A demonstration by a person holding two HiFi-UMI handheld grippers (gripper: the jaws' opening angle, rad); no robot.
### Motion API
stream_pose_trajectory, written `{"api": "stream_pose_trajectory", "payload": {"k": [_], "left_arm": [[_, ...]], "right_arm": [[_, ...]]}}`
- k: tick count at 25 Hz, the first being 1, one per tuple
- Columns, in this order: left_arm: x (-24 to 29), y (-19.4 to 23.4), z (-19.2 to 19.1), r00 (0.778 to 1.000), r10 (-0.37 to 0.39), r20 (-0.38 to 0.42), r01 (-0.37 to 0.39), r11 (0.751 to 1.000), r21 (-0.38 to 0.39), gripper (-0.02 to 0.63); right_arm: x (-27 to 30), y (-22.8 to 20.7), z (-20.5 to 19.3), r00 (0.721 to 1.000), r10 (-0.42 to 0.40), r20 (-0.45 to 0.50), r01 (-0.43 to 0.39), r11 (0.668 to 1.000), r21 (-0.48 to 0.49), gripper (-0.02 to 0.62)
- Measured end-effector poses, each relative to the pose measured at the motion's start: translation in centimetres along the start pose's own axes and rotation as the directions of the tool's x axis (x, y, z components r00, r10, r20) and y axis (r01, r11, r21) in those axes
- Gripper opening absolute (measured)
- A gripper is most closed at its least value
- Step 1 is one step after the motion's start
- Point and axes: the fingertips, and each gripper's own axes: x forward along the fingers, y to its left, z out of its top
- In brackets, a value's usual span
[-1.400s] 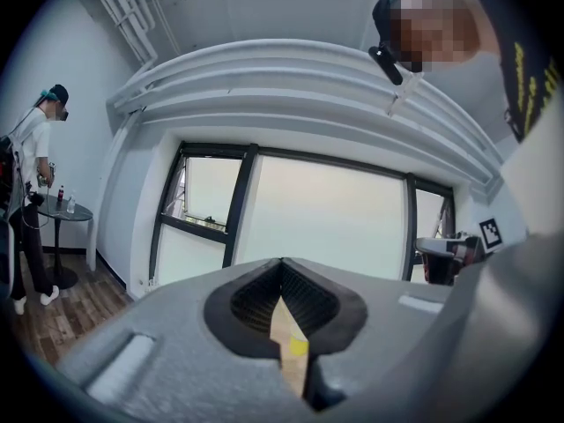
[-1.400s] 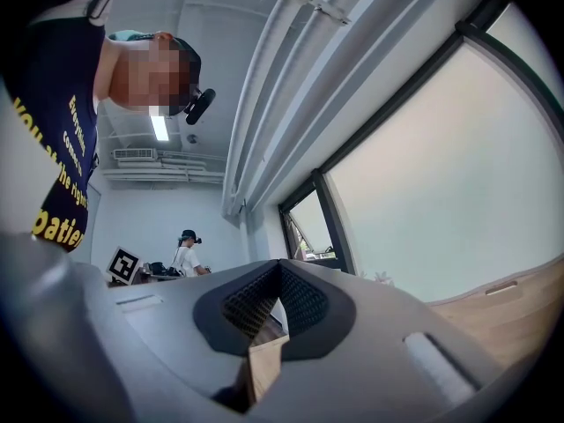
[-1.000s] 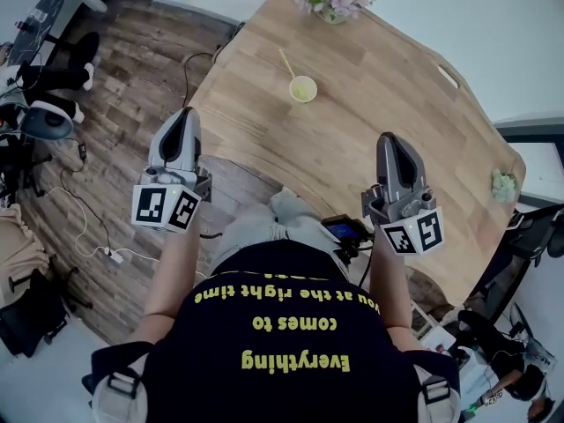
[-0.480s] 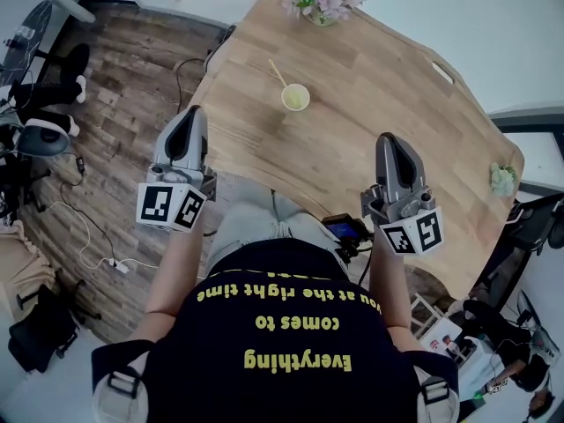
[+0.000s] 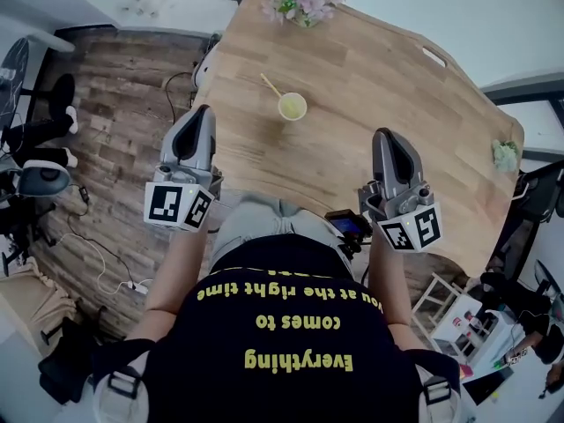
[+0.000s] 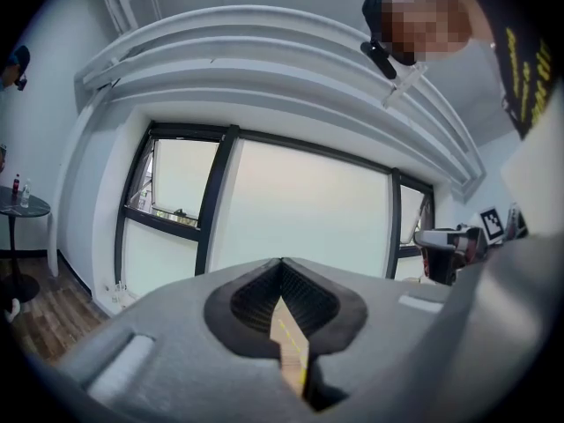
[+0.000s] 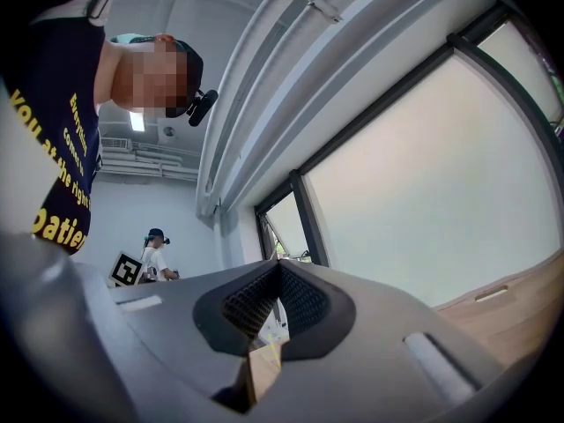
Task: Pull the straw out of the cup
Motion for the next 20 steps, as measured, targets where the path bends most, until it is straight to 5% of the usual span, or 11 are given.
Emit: {"api": "stream_pose_trajectory", "payload": {"k": [20], "left_arm": [[0.6,0.1,-0.6,0.998,-0.063,-0.016,0.062,0.998,-0.025,0.000]], "right_arm": [[2.4,0.4,-1.6,0.999,0.016,-0.052,-0.016,1.000,-0.005,0.006]]}}
